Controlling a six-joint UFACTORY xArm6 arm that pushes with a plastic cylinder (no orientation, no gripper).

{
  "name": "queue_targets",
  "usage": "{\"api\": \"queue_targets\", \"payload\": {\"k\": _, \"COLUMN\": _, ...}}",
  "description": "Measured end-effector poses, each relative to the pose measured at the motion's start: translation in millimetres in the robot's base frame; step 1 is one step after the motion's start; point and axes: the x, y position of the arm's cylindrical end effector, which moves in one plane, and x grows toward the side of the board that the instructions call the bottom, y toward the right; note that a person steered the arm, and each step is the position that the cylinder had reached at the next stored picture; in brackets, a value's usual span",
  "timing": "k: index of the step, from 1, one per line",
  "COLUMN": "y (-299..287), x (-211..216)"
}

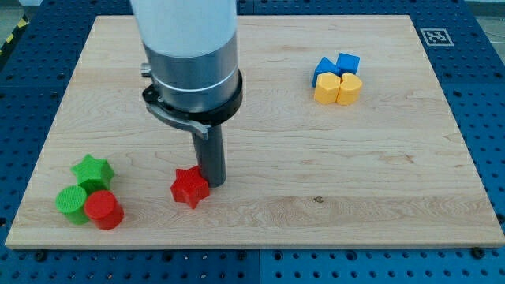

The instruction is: Push the red star into the green star

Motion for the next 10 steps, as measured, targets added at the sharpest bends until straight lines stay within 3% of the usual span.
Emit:
{"api": "queue_targets", "payload": {"k": 2, "y": 58, "x": 3}}
{"api": "queue_targets", "payload": {"k": 3, "y": 60, "x": 15}}
{"api": "queue_targets", "payload": {"k": 5, "y": 4, "x": 16}}
{"api": "queue_targets", "payload": {"k": 10, "y": -45, "x": -6}}
